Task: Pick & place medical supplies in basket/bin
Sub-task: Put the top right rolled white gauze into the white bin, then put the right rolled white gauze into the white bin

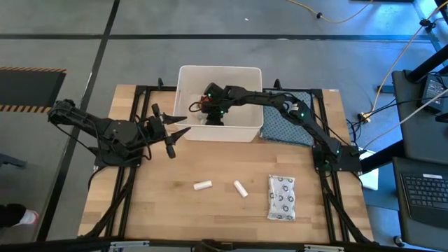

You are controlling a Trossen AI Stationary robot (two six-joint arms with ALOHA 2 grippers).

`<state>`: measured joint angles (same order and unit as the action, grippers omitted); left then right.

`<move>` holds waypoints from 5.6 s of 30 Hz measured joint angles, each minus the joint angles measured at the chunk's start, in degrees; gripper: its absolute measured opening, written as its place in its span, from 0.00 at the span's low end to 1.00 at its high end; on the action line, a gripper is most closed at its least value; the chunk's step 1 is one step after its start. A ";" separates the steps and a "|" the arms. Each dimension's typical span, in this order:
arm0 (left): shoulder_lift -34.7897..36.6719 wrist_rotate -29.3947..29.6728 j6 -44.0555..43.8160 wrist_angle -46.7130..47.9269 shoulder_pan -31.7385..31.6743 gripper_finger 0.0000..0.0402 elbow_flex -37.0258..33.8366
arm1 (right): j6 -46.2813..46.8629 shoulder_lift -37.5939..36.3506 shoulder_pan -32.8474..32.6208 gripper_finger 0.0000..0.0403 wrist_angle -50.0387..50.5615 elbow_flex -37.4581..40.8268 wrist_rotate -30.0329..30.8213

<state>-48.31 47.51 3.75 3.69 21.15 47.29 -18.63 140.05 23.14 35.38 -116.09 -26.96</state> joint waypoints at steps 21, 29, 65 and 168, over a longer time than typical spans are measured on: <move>0.00 0.00 1.55 -0.01 0.00 0.42 0.00 | 3.34 -0.11 -0.04 0.51 3.02 -5.50 -4.17; 0.00 0.02 1.56 0.02 0.00 0.42 0.00 | 3.60 -1.58 0.61 0.53 5.95 -18.89 -2.72; 4.24 -9.59 1.03 13.41 0.00 0.42 -0.04 | 65.12 -26.43 -41.91 0.53 29.72 15.64 42.06; 14.43 6.67 -2.97 18.83 0.85 0.41 0.02 | 5.96 -4.24 -3.51 0.15 -10.02 4.79 10.35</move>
<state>-33.89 54.17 0.78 22.52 22.00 47.31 -12.68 135.81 19.62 25.36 -111.31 -16.61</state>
